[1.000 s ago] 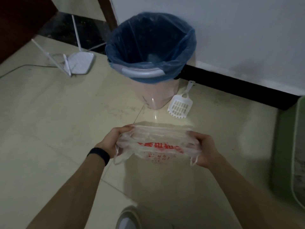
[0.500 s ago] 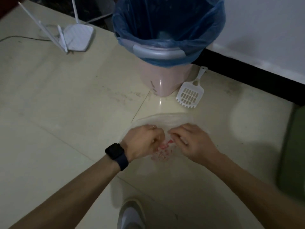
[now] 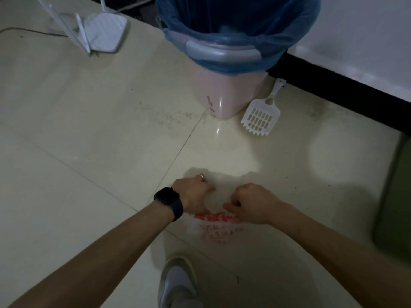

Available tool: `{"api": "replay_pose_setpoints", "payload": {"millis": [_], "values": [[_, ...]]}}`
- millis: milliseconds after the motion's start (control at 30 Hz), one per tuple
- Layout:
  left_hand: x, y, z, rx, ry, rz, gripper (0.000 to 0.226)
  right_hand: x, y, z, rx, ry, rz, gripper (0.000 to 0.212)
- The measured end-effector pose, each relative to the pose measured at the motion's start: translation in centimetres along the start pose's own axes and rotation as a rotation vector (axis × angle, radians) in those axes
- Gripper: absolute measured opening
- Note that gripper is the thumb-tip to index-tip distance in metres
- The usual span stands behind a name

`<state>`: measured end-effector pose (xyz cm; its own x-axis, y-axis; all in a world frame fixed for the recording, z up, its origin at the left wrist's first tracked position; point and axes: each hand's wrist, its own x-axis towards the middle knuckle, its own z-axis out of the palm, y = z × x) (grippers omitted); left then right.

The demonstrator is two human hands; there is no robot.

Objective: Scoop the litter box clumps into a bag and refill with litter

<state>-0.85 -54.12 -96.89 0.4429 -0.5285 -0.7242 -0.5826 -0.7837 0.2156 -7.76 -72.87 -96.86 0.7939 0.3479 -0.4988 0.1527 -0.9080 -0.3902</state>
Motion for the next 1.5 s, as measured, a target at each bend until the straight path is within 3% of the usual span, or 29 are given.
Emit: {"api": "replay_pose_setpoints", "payload": {"millis": [100,167,233,267,333,400,467,567,633,733,800,933,1033,1133,1233,1400,1500], "values": [[-0.3,-0.1,-1.0,-0.042,-0.015,0.004,0.093,0.7,0.7,-1.0,0.161,0.056,0.025,0.045],[-0.1,-0.7,-1.8,-0.091,0.1,-0.03,0.106,1.0,1.1,-2.5,0.213,0.116,0.027,0.04],[0.0,-1.2,-2.8,-0.068,0.198,-0.077,0.115,1.0,0.8,-3.8,0.098,0.125,0.029,0.018],[0.1,-1.3,-3.1,-0.024,0.22,-0.098,0.118,0.9,0.7,-4.1,-0.03,0.111,0.055,0.029],[0.4,-1.4,-3.1,0.062,0.228,-0.12,0.121,1.0,0.9,-3.6,-0.201,0.045,0.169,0.084],[1.1,-1.3,-2.1,0.075,0.191,-0.118,0.12,1.6,1.4,-2.6,-0.261,-0.008,0.264,0.108],[1.8,-0.9,-1.3,0.059,0.145,-0.107,0.114,2.3,2.2,-1.3,-0.254,-0.052,0.315,0.111],[2.6,0.4,-1.0,0.075,0.191,-0.089,0.092,2.3,2.8,-0.4,-0.226,-0.067,0.309,0.096],[2.4,0.7,-1.1,0.122,0.342,-0.059,0.075,2.0,3.0,-0.5,-0.178,0.06,0.253,0.085],[2.0,0.2,-0.5,0.168,0.614,0.057,0.05,1.7,3.3,-0.3,-0.193,0.381,0.149,0.064],[2.2,-0.5,0.3,0.112,0.533,0.088,0.055,1.7,3.6,0.8,-0.212,0.476,0.102,0.057],[3.5,-2.2,1.9,0.097,0.208,-0.046,0.092,2.1,4.1,2.2,-0.231,0.155,0.189,0.089],[4.4,-2.4,2.1,0.121,0.163,-0.093,0.11,3.0,4.5,1.6,-0.238,0.029,0.238,0.105],[5.0,-2.3,1.6,0.121,0.152,-0.114,0.115,3.6,5.3,1.2,-0.236,0.062,0.201,0.109],[5.0,-2.0,0.6,0.168,0.187,-0.071,0.109,3.3,5.8,0.8,-0.186,0.115,0.156,0.096],[4.0,-1.1,0.1,0.16,0.428,0.069,0.071,2.8,6.0,1.6,-0.157,0.599,-0.035,0.035],[3.8,-0.7,0.7,0.09,0.404,0.043,0.063,3.0,5.9,1.9,-0.188,0.719,-0.113,0.026]]}}
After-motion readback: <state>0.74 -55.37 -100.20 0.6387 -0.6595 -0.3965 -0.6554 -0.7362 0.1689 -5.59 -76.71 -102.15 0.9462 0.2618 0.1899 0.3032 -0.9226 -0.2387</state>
